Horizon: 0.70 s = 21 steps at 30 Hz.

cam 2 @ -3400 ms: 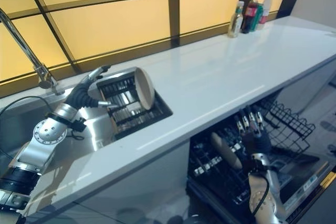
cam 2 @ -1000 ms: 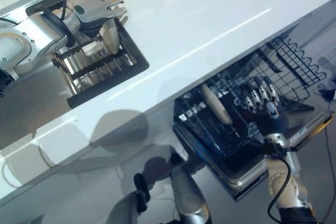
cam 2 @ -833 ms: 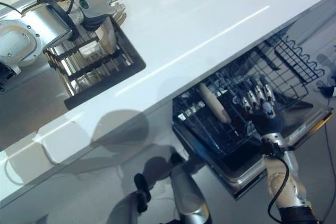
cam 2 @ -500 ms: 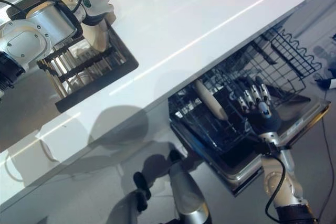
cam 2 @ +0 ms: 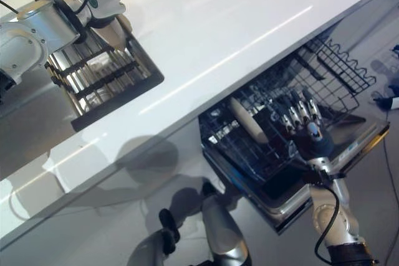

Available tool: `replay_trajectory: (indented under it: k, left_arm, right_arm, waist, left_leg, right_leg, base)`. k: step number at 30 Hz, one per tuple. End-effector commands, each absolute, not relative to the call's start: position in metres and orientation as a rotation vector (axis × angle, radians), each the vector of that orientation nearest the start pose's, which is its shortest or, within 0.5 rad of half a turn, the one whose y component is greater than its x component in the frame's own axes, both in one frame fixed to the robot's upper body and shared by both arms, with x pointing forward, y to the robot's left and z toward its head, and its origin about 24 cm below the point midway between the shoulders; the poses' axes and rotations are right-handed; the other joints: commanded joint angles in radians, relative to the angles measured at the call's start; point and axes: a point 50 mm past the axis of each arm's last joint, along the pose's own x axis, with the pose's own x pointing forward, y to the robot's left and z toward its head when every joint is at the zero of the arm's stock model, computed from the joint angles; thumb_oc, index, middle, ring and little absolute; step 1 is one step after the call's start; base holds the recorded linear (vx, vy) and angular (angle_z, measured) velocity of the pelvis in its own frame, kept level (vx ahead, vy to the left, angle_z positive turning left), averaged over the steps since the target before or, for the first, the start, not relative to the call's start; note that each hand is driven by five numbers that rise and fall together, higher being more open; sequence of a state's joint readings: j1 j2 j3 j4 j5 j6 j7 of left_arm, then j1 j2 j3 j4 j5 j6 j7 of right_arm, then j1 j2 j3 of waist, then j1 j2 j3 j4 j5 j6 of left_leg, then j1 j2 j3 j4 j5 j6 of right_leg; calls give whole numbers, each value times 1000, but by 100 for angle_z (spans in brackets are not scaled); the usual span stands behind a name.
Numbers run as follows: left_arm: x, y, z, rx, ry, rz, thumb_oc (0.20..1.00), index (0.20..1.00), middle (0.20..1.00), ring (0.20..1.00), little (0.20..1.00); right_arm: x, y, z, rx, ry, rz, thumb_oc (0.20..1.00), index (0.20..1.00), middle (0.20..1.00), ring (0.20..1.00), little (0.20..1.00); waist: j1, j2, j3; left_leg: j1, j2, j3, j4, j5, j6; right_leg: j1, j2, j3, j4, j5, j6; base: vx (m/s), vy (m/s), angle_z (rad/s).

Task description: Pick up plates and place into dishwasher.

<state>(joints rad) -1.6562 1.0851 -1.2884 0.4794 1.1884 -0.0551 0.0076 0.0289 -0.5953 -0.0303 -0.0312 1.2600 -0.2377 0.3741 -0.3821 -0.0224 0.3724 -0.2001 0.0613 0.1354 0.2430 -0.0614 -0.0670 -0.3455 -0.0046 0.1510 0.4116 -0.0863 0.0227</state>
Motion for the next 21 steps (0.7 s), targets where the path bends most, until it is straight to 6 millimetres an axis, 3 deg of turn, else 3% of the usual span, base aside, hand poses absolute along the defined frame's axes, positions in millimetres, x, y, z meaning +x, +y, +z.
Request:
replay_trajectory:
  k: [1,6,8,13,17,21]
  left_arm:
    - [343,204,404,-3316,731,-605,200,200,200,200,200]
    - [335,207,399,-3472,859,-495,200,200,200,200,200]
    - [331,205,394,-3591,1005,-435,200,200,200,200,200]
    - [320,202,389,-3796,1659,-393,200,200,200,200,200]
    - [314,205,382,-3800,2243,-326,200,200,200,200,200]
    - [312,211,360,-3749,2700,-199,200,200,200,200,200]
  right_arm:
    - [236,-275,120,590,-448,231,1000,1000,1000,1000,1000]
    - [234,-275,114,586,-404,212,1000,1000,1000,1000,1000]
    - [233,-277,111,584,-392,194,1000,1000,1000,1000,1000]
    - [228,-279,103,580,-399,113,1000,1000,1000,1000,1000]
    - [225,-282,105,506,-421,22,1000,1000,1000,1000,1000]
    - [225,-284,107,458,-434,-49,1000,1000,1000,1000,1000]
  waist:
    - [5,11,-98]
    - [25,26,-150]
    - [36,30,-173]
    - [68,36,-232]
    - [84,37,-278]
    - [90,44,-311]
  left_leg:
    - [-9,37,2,-12,5,17]
    - [38,31,1,-39,2,20]
    - [59,28,-2,-49,-1,21]
    - [116,21,-12,-84,-6,24]
    - [153,10,-13,-107,-13,30]
    - [188,0,-6,-129,-20,36]
  right_leg:
    - [20,-32,17,-131,66,81]
    - [71,-38,11,-164,67,88]
    - [97,-40,8,-179,65,91]
    - [167,-43,7,-220,59,102]
    - [204,-42,17,-247,60,107]
    - [229,-38,29,-258,61,112]
  base:
    - [76,2,-3]
    - [72,15,2]
    - [62,18,0]
    - [55,13,3]
    - [7,38,8]
    - [-24,64,1]
